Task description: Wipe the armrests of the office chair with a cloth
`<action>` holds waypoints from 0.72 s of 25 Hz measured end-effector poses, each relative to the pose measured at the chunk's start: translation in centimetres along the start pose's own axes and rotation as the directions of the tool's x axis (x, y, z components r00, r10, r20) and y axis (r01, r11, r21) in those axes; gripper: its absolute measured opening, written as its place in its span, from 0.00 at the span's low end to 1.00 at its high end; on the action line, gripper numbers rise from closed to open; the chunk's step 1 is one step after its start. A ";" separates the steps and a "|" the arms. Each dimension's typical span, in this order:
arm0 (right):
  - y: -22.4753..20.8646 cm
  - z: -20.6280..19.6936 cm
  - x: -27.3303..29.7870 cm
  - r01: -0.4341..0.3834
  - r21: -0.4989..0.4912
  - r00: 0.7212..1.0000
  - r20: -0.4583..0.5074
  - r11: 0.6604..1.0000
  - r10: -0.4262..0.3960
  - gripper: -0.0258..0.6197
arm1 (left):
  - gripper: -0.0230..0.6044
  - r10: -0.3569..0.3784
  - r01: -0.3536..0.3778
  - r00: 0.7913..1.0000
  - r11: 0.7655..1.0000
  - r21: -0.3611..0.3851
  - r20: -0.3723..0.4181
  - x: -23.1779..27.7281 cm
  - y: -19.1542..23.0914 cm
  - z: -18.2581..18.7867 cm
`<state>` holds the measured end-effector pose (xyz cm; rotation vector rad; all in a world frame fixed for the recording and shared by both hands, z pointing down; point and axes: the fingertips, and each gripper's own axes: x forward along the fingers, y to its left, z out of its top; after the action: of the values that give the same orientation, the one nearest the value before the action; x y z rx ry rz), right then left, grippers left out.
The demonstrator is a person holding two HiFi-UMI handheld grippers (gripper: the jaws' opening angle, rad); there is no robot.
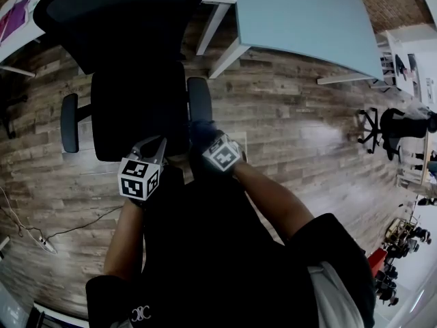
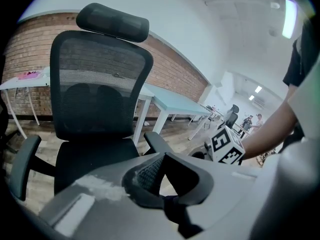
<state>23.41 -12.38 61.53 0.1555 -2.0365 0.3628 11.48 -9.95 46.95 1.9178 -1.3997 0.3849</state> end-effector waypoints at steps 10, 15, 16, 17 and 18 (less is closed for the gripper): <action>-6.5 6.6 1.5 0.079 0.016 0.995 0.060 0.997 -0.079 0.14 | 0.05 0.067 -0.068 0.998 0.996 -0.062 -0.006 -1.9 1.7 -1.6; -9.1 9.5 2.0 0.081 0.007 0.995 0.058 0.997 -0.081 0.14 | 0.05 0.101 -0.101 0.995 0.990 -0.100 -0.004 -1.6 2.7 -2.0; -9.5 10.0 2.2 0.078 -0.012 0.995 0.060 0.997 -0.077 0.14 | 0.05 0.109 -0.109 0.994 0.988 -0.108 -0.004 -1.5 2.9 -2.1; -9.8 10.5 2.3 0.076 -0.034 0.995 0.060 0.997 -0.074 0.14 | 0.05 0.115 -0.115 0.993 0.986 -0.117 -0.003 -1.4 3.1 -2.0; -10.2 11.0 2.4 0.075 -0.053 0.996 0.057 0.996 -0.072 0.14 | 0.05 0.121 -0.121 0.993 0.984 -0.128 -0.001 -1.3 3.3 -2.0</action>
<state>15.71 -25.40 60.75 0.2076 -2.0866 0.2590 8.30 -8.14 48.73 1.7379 -1.5131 0.3374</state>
